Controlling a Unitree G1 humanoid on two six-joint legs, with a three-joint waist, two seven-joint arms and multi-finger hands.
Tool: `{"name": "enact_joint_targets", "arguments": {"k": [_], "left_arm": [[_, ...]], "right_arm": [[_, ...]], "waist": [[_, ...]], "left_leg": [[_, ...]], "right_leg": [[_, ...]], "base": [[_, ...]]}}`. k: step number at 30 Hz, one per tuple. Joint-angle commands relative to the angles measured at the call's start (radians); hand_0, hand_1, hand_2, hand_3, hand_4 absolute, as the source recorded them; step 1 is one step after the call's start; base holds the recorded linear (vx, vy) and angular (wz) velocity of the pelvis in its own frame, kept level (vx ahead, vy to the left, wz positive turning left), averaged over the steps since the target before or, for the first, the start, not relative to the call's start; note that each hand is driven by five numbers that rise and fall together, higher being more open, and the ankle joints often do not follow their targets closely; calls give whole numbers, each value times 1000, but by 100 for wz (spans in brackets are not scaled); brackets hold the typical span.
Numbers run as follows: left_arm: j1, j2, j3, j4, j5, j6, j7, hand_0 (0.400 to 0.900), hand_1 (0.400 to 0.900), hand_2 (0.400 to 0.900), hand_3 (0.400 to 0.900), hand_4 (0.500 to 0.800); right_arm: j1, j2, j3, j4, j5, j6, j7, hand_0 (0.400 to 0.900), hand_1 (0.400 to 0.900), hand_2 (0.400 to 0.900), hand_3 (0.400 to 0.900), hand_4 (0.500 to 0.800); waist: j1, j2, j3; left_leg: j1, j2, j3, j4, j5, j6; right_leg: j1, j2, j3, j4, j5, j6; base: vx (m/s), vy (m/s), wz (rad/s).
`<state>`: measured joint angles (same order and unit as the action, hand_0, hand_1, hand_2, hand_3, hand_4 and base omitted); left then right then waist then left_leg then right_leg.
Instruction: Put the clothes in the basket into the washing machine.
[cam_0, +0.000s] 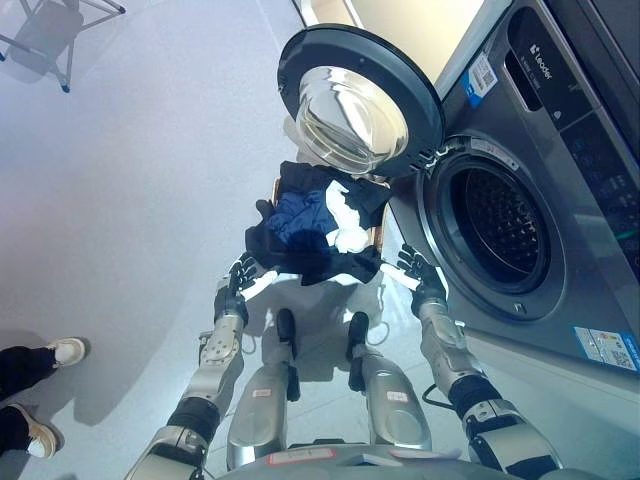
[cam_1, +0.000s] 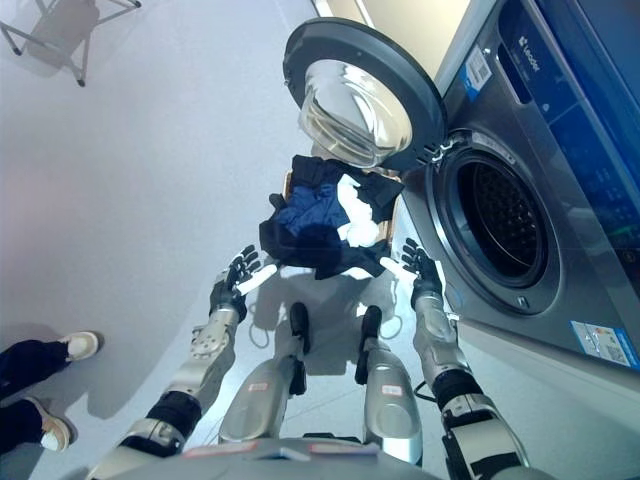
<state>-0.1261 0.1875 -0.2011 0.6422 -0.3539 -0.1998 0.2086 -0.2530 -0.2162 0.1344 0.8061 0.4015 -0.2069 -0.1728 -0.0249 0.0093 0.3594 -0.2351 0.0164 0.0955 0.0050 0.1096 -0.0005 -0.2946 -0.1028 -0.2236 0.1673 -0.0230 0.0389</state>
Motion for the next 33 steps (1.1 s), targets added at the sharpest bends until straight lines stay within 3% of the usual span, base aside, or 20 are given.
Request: {"name": "enact_joint_targets", "arguments": {"k": [1, 20, 27, 33], "left_arm": [[24, 26, -1, -74, 0, -78, -3, 900, 900, 900, 900, 800], [12, 29, 2, -78, 2, -82, 7, 900, 900, 900, 900, 800], [-20, 62, -2, -188, -1, -103, 29, 900, 900, 900, 900, 800], [-84, 94, 0, -294, -5, -126, 67, 900, 900, 900, 900, 800]], "right_arm": [[43, -21, 17, -101, -23, -79, -13, 900, 900, 900, 900, 800], [20, -27, 38, -102, -43, -80, -16, 900, 900, 900, 900, 800], [-99, -106, 70, -165, -109, -83, -45, 900, 900, 900, 900, 800], [-321, -244, 140, -123, -204, -66, -82, 900, 900, 900, 900, 800]], "waist": [[-11, -29, -73], [-8, -33, -55], [15, -38, 3], [58, -50, 41]], "left_leg": [[-50, 23, -32, 142, -114, -33], [-55, 24, -37, 134, -105, -36], [-200, 23, -63, 211, -100, -25], [-433, 12, -98, 365, -123, -24]], "right_leg": [[-31, -60, -4, -24, 94, 73], [-41, -56, -22, -30, 96, 73], [-188, -77, -30, 67, 92, 68], [-391, -100, -37, 215, 69, 63]], "base": [[0, 0, 0], [-8, -2, 2], [-96, -4, 13], [-114, -27, 16]]}}
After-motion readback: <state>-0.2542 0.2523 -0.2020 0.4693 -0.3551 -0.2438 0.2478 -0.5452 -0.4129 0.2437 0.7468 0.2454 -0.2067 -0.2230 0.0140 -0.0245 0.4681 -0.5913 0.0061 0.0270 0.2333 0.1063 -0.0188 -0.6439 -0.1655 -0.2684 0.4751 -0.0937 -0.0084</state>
